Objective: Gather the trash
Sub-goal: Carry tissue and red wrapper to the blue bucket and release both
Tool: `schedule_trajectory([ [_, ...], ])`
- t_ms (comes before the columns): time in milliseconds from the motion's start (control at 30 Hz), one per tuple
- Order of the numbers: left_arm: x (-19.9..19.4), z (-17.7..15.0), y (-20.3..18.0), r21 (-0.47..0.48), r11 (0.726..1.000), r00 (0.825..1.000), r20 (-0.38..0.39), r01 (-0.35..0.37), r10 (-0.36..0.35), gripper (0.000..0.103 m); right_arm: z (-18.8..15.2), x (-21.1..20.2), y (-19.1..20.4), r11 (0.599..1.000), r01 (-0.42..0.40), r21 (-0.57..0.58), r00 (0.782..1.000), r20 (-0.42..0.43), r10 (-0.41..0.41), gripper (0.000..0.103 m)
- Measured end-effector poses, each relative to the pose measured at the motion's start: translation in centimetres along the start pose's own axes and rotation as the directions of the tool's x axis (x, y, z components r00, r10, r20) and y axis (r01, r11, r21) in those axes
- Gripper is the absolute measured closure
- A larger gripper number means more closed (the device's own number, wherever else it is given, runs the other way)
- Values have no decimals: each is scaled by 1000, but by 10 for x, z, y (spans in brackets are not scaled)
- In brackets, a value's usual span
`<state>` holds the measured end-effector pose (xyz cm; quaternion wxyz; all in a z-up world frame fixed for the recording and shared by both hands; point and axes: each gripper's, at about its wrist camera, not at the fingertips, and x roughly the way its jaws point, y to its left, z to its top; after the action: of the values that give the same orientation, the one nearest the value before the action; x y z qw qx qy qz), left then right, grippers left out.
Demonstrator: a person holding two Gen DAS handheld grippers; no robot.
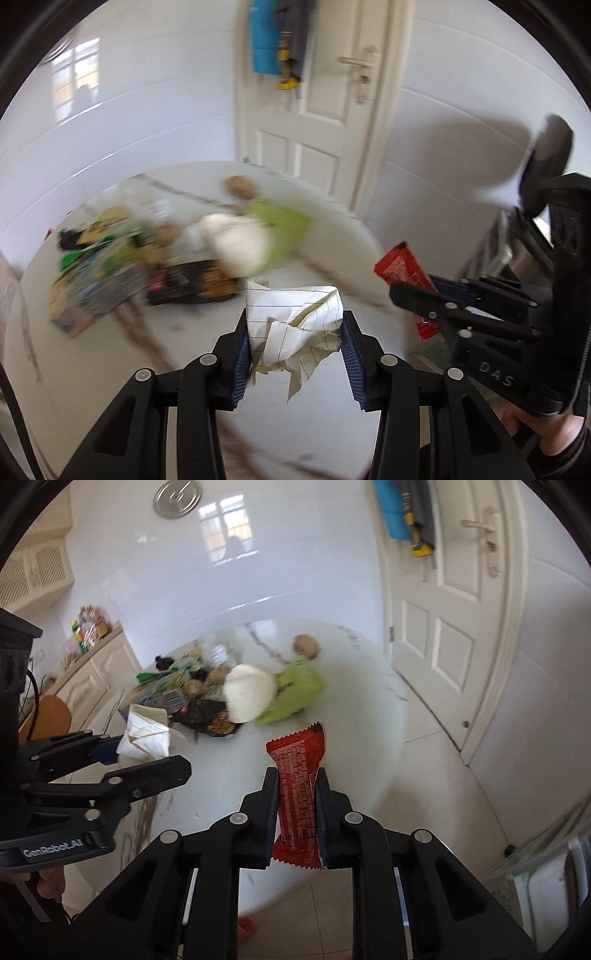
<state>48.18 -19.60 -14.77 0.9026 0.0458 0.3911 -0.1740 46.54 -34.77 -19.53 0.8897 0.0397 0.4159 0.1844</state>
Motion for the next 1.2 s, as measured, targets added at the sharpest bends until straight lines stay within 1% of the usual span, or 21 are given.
schedule_trajectory([
  [100, 15, 5, -43, 62, 997, 999, -19, 45, -44, 62, -13, -29, -29, 997, 55, 49, 998, 29, -56, 86],
  [200, 39, 10, -94, 131, 987, 995, -52, 89, -83, 62, -30, -49, -63, 987, 124, 99, 992, 28, -127, 86],
  [300, 69, 16, -130, 181, 978, 992, -90, 101, -85, 62, -45, -61, -96, 972, 186, 144, 982, 14, -190, 86],
  [433, 108, 25, -166, 222, 969, 987, -142, 108, -77, 62, -61, -72, -133, 951, 235, 202, 971, -4, -239, 86],
  [500, 126, 28, -178, 236, 966, 985, -154, 109, -73, 57, -66, -73, -149, 942, 251, 225, 967, -13, -255, 86],
  [533, 134, 30, -184, 243, 965, 985, -158, 102, -65, 56, -69, -73, -158, 938, 255, 236, 966, -20, -258, 86],
  [600, 149, 34, -189, 250, 964, 985, -160, 96, -56, 46, -72, -72, -171, 932, 260, 253, 965, -24, -263, 85],
  [700, 161, 35, -190, 253, 965, 988, -149, 62, -25, 36, -74, -66, -183, 929, 256, 269, 966, -31, -257, 85],
  [767, 169, 37, -187, 243, 969, 988, -154, 50, -13, 33, -76, -61, -184, 928, 249, 275, 968, -32, -250, 85],
  [867, 180, 37, -194, 234, 971, 989, -150, 37, -1, 27, -78, -53, -187, 930, 240, 279, 970, -34, -240, 85],
  [933, 184, 40, -193, 229, 973, 989, -146, 34, 0, 26, -76, -49, -187, 931, 235, 281, 971, -33, -235, 85],
  [967, 184, 39, -197, 224, 974, 989, -148, 42, -9, 25, -75, -47, -187, 931, 234, 281, 972, -32, -235, 85],
  [1067, 177, 40, -193, 192, 980, 990, -139, 58, -31, 18, -75, -44, -191, 930, 234, 283, 972, -33, -234, 85],
  [1200, 165, 39, -188, 194, 980, 992, -125, 52, -28, 17, -75, -42, -193, 928, 235, 289, 972, -44, -232, 84],
])
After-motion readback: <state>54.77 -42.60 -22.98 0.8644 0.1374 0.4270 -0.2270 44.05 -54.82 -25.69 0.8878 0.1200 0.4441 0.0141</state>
